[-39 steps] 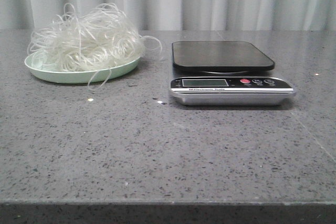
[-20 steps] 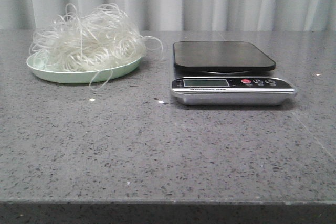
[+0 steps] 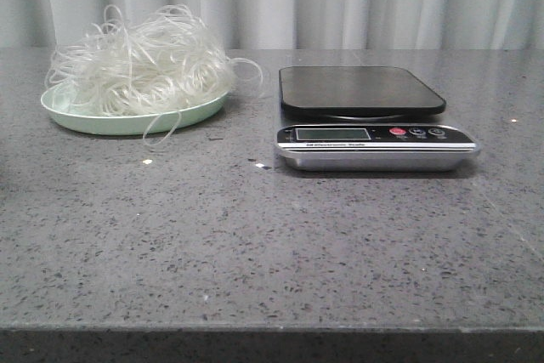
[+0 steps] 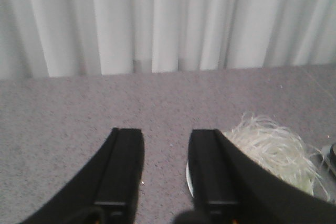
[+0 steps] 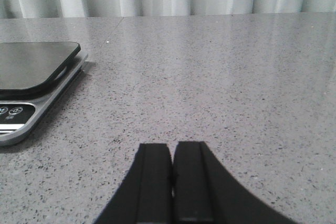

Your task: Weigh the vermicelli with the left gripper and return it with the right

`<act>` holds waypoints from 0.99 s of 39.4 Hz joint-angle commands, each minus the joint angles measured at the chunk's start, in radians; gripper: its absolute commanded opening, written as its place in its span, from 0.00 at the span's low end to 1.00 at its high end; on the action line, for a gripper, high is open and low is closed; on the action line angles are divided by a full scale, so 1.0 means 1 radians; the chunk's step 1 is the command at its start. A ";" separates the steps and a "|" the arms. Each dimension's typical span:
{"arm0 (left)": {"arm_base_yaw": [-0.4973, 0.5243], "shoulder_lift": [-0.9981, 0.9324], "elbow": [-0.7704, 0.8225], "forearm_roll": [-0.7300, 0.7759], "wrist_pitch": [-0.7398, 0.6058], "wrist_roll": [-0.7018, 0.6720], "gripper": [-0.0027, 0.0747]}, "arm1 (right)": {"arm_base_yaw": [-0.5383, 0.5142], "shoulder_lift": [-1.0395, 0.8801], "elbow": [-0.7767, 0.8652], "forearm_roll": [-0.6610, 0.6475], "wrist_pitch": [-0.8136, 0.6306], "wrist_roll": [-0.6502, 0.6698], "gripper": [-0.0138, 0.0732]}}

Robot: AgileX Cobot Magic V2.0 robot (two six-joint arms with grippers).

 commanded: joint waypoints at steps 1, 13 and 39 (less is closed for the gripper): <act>0.001 0.074 -0.059 -0.128 -0.031 0.112 0.60 | -0.007 -0.016 -0.007 -0.002 -0.084 0.000 0.33; 0.001 0.313 -0.166 -0.343 0.085 0.336 0.87 | -0.007 -0.016 -0.007 -0.002 -0.084 0.000 0.33; -0.159 0.717 -0.304 -0.451 0.139 0.538 0.89 | -0.007 -0.016 -0.007 -0.002 -0.084 0.000 0.33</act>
